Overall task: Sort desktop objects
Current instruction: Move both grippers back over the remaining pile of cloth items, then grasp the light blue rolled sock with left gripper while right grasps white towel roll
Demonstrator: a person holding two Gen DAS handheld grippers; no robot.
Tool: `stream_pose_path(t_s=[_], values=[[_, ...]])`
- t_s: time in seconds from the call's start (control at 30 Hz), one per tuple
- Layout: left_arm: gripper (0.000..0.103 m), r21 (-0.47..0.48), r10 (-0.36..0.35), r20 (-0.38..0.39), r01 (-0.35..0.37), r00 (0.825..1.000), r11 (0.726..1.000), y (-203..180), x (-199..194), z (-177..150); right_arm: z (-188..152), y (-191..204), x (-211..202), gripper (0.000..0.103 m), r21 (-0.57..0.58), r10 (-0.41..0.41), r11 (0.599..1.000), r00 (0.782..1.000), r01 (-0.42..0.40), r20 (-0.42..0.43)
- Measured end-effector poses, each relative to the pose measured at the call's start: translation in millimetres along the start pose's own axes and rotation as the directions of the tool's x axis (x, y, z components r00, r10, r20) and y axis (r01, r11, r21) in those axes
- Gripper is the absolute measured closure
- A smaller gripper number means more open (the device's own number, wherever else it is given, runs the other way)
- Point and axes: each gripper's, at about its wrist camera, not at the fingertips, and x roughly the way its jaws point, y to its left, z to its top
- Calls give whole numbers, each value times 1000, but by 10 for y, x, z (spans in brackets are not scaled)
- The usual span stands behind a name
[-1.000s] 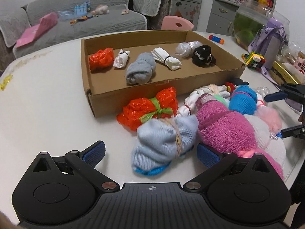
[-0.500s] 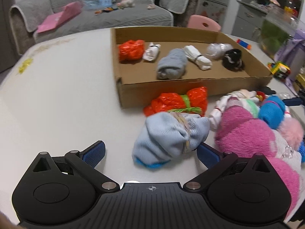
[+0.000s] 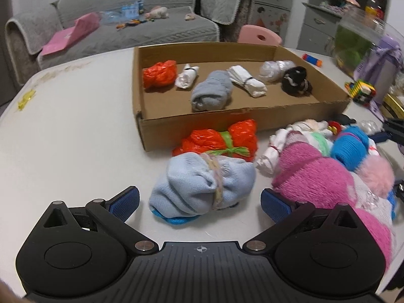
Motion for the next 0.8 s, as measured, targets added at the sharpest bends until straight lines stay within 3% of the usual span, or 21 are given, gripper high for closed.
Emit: stream_pose_path(t_s=[0.2,0.37,0.43,0.5,0.53,0.57,0.8], values=[[0,-50,42,22,-41,999,998,104,72,13,3,2,-13,24,11,-7,1000,1000,7,1],[0,-42,7,62,-5,998,999,134,95,0,-7,-6,-29,26,25,-17,1000,1000,17,4],[2,-36,-7,71,9,997,999,132,103,5,-10,-5,-37,32,28,-15,999,1000,15,8],[9,-27,-13,72,15,997,1000,112,94,15,-15,-21,-42,35,49,-4,999,1000,4,7],[23,-17,-20,76,21,997,1000,98,74,14,-15,-20,-45,35,53,-3,999,1000,3,7],[27,-1,-27,80,27,996,1000,73,49,14,-18,-19,-49,35,57,-3,998,1000,3,7],[30,16,-36,52,35,998,999,56,-8,-16,-34,-4,-65,35,66,-21,998,1000,20,8]])
